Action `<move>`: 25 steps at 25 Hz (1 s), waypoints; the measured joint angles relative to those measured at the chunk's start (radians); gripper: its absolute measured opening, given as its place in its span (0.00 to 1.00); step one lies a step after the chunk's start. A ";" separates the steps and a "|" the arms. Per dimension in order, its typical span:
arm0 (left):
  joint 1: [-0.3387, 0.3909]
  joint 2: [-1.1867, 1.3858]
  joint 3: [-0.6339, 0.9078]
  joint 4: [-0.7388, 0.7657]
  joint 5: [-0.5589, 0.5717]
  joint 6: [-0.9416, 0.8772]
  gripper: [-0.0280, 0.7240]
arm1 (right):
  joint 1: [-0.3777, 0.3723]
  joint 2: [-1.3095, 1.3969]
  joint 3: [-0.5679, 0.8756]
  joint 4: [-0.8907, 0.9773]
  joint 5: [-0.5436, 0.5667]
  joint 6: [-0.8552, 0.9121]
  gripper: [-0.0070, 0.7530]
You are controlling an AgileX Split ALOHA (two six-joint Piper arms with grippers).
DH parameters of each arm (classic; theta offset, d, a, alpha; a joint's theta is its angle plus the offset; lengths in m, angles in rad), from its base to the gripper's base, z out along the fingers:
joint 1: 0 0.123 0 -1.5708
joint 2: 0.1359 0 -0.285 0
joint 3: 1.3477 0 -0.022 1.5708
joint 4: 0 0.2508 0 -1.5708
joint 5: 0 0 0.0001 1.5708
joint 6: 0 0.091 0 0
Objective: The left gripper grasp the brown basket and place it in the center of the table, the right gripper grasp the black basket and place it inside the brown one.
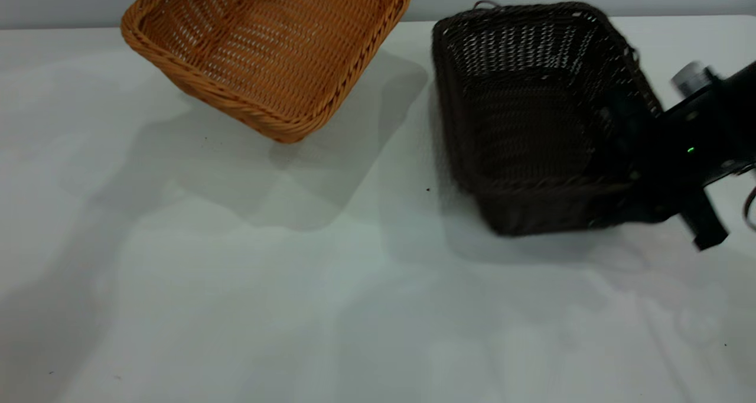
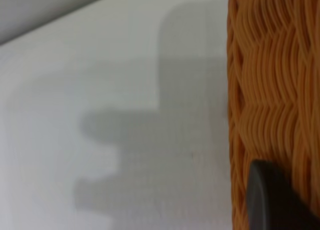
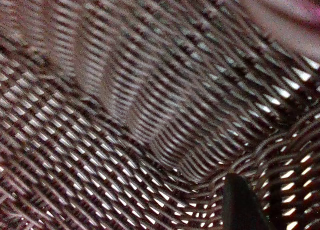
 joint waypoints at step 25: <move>-0.354 0.119 -0.001 -0.038 0.222 0.780 0.18 | -0.548 -0.155 -0.416 -0.928 0.594 0.229 0.33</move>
